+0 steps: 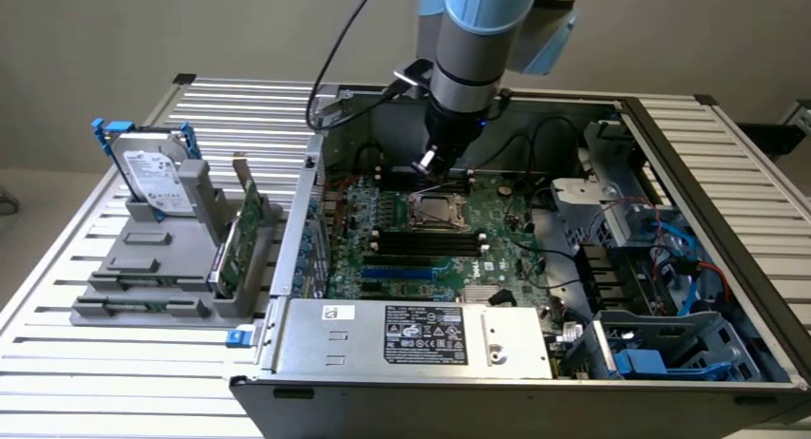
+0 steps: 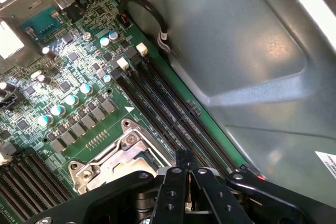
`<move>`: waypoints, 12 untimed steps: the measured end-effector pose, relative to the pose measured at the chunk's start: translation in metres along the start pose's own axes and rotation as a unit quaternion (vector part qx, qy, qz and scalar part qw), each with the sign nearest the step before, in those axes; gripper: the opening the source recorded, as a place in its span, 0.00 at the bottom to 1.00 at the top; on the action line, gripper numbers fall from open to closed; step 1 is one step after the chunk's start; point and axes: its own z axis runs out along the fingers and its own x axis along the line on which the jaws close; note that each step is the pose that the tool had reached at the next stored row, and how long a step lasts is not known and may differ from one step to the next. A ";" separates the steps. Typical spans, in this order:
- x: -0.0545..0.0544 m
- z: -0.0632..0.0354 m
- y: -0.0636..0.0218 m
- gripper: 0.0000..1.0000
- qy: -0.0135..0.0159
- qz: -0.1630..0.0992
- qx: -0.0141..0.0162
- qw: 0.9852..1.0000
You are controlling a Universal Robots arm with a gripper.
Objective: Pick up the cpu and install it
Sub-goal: 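Install the first cpu locking lever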
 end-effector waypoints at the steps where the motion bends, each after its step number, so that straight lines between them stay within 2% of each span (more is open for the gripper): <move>1: 0.000 0.0000 -0.0002 0.11 0.000 -0.001 0.000 1.000; 12: -0.001 0.0004 -0.0016 0.11 0.002 -0.014 -0.002 1.000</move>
